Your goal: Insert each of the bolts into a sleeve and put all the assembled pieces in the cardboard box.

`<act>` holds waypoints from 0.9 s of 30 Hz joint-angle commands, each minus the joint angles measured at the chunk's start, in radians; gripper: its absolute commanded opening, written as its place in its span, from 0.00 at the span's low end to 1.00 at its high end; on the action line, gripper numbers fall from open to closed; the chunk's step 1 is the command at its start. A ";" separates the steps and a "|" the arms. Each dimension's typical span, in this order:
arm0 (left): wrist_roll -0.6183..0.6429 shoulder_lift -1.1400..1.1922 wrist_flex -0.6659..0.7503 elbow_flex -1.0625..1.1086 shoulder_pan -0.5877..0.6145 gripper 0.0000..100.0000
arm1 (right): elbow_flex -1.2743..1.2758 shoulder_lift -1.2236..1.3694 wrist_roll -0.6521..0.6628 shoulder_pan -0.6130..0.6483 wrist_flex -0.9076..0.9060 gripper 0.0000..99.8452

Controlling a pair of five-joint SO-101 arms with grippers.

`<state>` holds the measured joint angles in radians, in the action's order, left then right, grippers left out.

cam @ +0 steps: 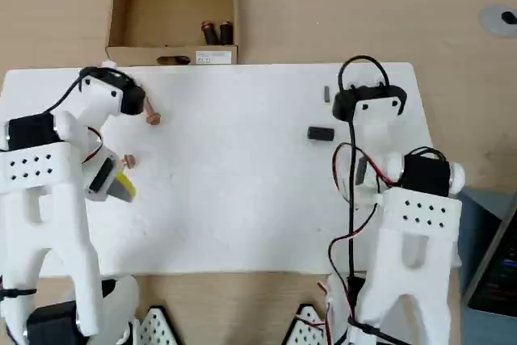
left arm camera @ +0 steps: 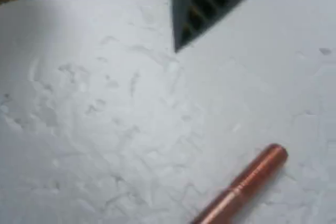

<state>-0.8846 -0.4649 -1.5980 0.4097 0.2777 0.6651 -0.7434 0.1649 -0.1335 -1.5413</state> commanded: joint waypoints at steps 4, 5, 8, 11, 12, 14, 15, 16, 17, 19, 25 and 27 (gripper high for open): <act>-0.064 0.117 0.061 -0.008 0.003 0.27 | 0.002 -0.025 0.000 -0.007 0.021 0.01; -0.077 0.150 0.077 -0.014 0.012 0.27 | 0.002 -0.025 0.000 -0.007 0.021 0.01; -0.100 0.243 0.143 -0.038 0.021 0.27 | 0.002 -0.024 0.000 -0.007 0.021 0.01; -0.115 0.337 0.204 -0.084 0.021 0.27 | 0.002 -0.021 0.000 -0.007 0.021 0.01; -0.123 0.366 0.215 -0.104 0.021 0.27 | 0.002 -0.021 0.000 -0.005 0.021 0.01; -0.127 0.430 0.235 -0.155 0.021 0.27 | 0.002 -0.021 0.000 -0.005 0.021 0.01; -0.127 0.464 0.247 -0.181 0.021 0.27 | 0.002 -0.021 0.000 -0.005 0.021 0.01; -0.127 0.496 0.256 -0.209 0.021 0.27 | 0.002 -0.021 0.000 -0.005 0.021 0.01; -0.127 0.529 0.261 -0.239 0.021 0.27 | 0.002 -0.021 0.000 -0.005 0.021 0.01; -0.127 0.593 0.255 -0.307 0.021 0.27 | 0.002 -0.021 0.000 -0.005 0.021 0.01; -0.127 0.754 0.253 -0.422 0.021 0.27 | 0.002 -0.021 0.000 0.022 0.021 0.01; -0.127 0.794 0.253 -0.437 0.023 0.27 | 0.002 -0.021 0.000 0.044 0.021 0.01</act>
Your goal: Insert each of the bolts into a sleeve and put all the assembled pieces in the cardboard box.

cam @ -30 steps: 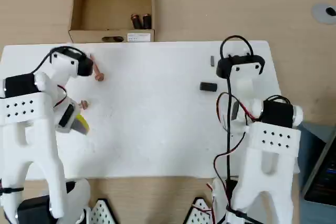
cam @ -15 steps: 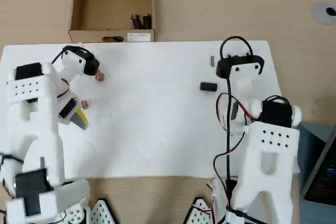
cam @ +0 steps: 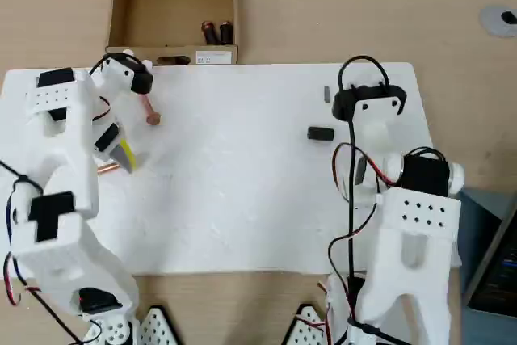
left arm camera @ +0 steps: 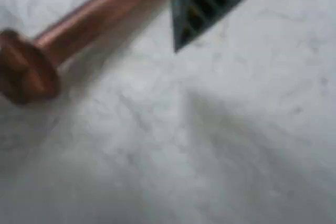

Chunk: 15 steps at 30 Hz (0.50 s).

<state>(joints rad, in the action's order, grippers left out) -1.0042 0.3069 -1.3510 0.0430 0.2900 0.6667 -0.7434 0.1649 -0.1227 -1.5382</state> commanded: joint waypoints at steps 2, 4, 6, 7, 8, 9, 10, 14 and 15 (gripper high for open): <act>-0.008 0.056 0.008 -0.083 0.020 0.27 | 0.001 -0.021 0.000 0.053 0.018 0.01; -0.008 0.082 0.008 -0.097 0.029 0.27 | 0.001 -0.021 0.000 0.064 0.018 0.01; -0.008 0.097 0.006 -0.107 0.046 0.27 | 0.001 -0.021 0.000 0.064 0.020 0.01; -0.009 0.104 0.008 -0.107 0.052 0.27 | 0.001 -0.021 0.000 0.064 0.020 0.01; -0.009 0.110 0.009 -0.107 0.055 0.27 | 0.001 -0.021 0.000 0.064 0.020 0.01; -0.009 0.113 0.009 -0.106 0.057 0.26 | 0.001 -0.022 0.000 0.064 0.020 0.01; -0.009 0.116 0.008 -0.106 0.058 0.24 | 0.001 -0.022 0.000 0.064 0.020 0.01; -0.008 0.125 0.008 -0.106 0.058 0.14 | -0.001 -0.024 0.000 0.064 0.020 0.01; -0.005 0.125 0.008 -0.106 0.058 0.14 | -0.001 -0.024 0.000 0.064 0.020 0.01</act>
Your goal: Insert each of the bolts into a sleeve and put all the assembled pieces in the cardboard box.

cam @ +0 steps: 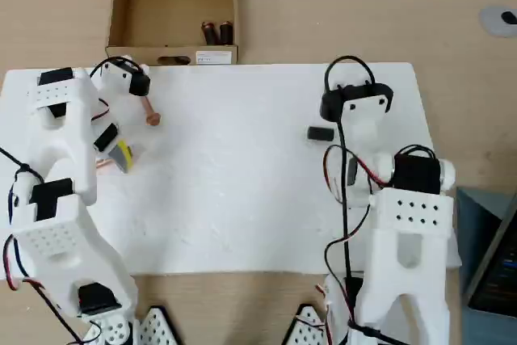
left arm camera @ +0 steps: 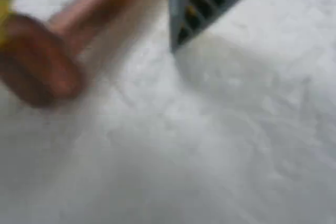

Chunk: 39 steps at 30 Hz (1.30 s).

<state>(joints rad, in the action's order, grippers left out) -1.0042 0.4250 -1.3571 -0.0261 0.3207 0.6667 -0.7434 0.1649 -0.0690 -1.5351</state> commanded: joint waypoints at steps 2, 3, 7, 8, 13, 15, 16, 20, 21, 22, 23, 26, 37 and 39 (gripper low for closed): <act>-0.002 0.007 0.014 -0.037 0.028 0.13 | -0.002 -0.024 0.000 0.010 0.017 0.01; -0.002 0.007 0.014 -0.037 0.028 0.13 | -0.002 -0.024 0.000 0.010 0.017 0.01; -0.002 0.007 0.017 -0.037 0.028 0.13 | -0.002 -0.025 0.000 0.008 0.017 0.01; -0.002 0.002 0.015 -0.037 0.028 0.13 | -0.002 -0.025 0.000 0.007 0.017 0.01; 0.002 -0.002 0.009 -0.054 0.025 0.12 | -0.002 -0.025 0.000 0.005 0.015 0.01; 0.002 -0.002 -0.014 -0.074 0.025 0.08 | -0.004 -0.025 0.000 0.005 0.014 0.01; 0.002 -0.002 -0.038 -0.087 0.023 0.06 | -0.004 -0.025 0.000 0.005 0.012 0.01; 0.017 -0.002 -0.138 -0.133 0.003 0.00 | -0.004 -0.025 0.000 0.005 0.012 0.01; 0.038 -0.001 -0.153 -0.141 0.000 0.00 | -0.004 -0.027 0.000 0.005 0.012 0.01; 0.060 0.004 -0.164 -0.149 -0.005 0.00 | -0.004 -0.027 0.000 0.005 0.012 0.01; 0.072 0.005 -0.178 -0.153 -0.006 0.00 | -0.004 -0.027 0.000 0.005 0.012 0.01; 0.084 0.004 -0.206 -0.153 -0.021 0.00 | -0.005 -0.027 0.000 0.005 0.012 0.01; 0.262 -0.053 -0.397 -0.341 -0.118 0.00 | -0.157 -0.027 0.002 0.005 -0.080 0.01; 0.341 -0.110 -0.397 -0.345 -0.137 0.00 | -0.211 -0.027 0.000 0.008 -0.110 0.01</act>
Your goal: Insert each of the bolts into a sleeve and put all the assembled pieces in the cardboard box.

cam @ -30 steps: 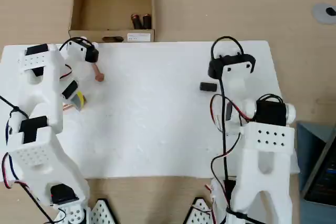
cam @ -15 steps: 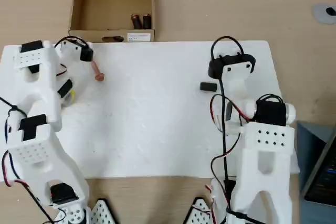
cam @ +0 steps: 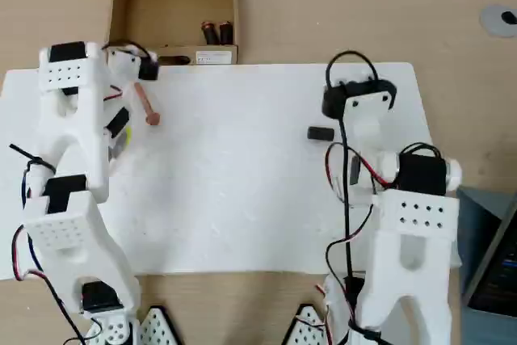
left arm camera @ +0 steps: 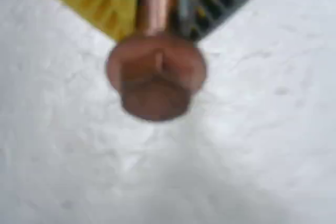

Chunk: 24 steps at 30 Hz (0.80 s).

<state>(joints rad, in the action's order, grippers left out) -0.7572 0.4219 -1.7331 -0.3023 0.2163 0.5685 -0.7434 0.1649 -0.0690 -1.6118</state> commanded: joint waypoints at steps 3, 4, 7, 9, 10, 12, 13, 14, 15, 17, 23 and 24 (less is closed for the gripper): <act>0.187 -0.226 -0.021 -0.069 -0.068 0.00 | -0.176 -0.027 0.002 0.010 -0.078 0.01; 0.207 -0.271 -0.021 -0.068 -0.083 0.00 | -0.194 -0.027 0.002 0.010 -0.091 0.01; 0.230 -0.415 -0.021 -0.032 -0.140 0.00 | -0.248 -0.028 0.002 0.005 -0.127 0.01; 0.229 -0.512 -0.020 0.015 -0.175 0.00 | -0.274 -0.028 0.002 0.005 -0.143 0.01; 0.230 -0.559 -0.020 0.044 -0.190 0.00 | -0.278 -0.039 0.002 0.005 -0.143 0.01; 0.233 -0.647 -0.018 0.112 -0.209 0.00 | -0.278 -0.077 0.000 0.005 -0.135 0.01; 0.249 -0.690 -0.018 0.147 -0.213 0.00 | -0.278 -0.105 0.000 0.005 -0.132 0.01; 0.267 -0.730 -0.018 0.180 -0.213 0.00 | -0.278 -0.137 0.000 0.005 -0.124 0.01; 0.276 -0.771 -0.018 0.212 -0.213 0.00 | -0.271 -0.173 0.000 0.005 -0.115 0.01; 0.278 -0.851 -0.017 0.273 -0.213 0.00 | -0.232 -0.252 0.000 0.005 -0.081 0.01; 0.318 -1.067 0.084 0.508 -0.210 0.00 | 0.019 -0.521 0.000 0.008 0.097 0.01; 0.331 -1.104 0.112 0.555 -0.209 0.00 | 0.067 -0.562 0.000 0.008 0.120 0.01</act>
<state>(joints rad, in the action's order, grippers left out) -0.4519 -0.5708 -1.6870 0.1565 0.0138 0.5332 -1.1945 0.1649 -0.0690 -1.5719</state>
